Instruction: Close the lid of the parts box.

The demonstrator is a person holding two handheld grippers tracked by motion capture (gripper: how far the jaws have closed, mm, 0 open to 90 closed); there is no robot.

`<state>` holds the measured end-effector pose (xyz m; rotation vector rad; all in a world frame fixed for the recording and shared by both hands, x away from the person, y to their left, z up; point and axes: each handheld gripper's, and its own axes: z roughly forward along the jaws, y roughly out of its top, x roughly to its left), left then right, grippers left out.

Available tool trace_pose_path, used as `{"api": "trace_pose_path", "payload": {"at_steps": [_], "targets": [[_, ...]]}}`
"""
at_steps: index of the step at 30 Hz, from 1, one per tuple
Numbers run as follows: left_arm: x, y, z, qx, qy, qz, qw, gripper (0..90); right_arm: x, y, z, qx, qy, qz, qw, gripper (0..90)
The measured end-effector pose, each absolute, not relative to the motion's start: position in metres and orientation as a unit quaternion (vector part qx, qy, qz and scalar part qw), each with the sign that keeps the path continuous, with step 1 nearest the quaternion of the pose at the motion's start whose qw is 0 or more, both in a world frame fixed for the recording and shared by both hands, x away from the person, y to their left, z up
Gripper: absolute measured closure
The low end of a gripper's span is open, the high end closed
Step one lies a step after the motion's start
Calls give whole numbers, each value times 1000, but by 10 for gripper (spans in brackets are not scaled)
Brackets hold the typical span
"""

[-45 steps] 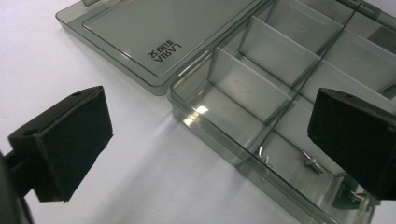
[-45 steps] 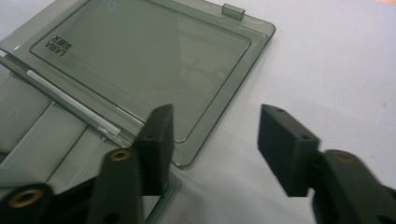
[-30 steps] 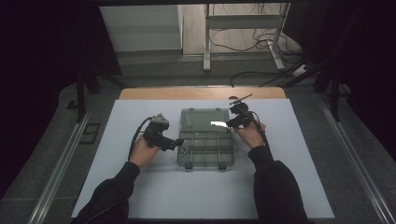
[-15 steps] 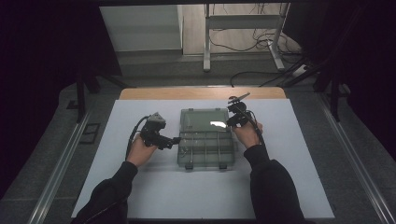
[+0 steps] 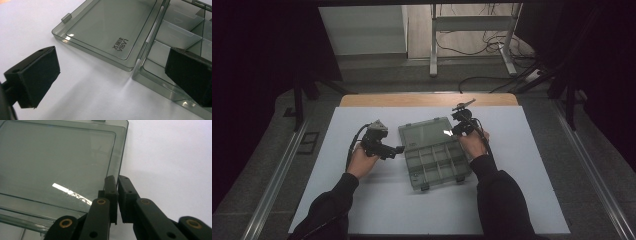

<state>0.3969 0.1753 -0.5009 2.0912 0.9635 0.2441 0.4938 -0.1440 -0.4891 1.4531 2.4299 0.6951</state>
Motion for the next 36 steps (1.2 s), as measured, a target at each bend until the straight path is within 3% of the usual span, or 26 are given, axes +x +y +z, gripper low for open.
{"api": "trace_pose_path", "payload": {"at_steps": [4, 7, 15, 26, 30, 36], "targets": [[397, 175, -502, 829, 380, 96, 399, 3, 501, -143, -490, 495, 828, 236, 117, 754], [397, 175, -503, 829, 381, 96, 398, 3, 507, -141, -491, 496, 827, 234, 122, 750], [399, 179, -506, 816, 396, 80, 412, 5, 519, -134, -496, 497, 825, 242, 116, 843], [402, 190, -511, 814, 400, 83, 413, 47, 515, -130, -488, 501, 817, 251, 140, 879], [404, 191, -516, 819, 402, 86, 399, 251, 512, -131, -482, 496, 814, 265, 147, 879], [407, 186, -523, 825, 397, 70, 395, 685, 509, -135, -478, 493, 811, 279, 147, 879]]}}
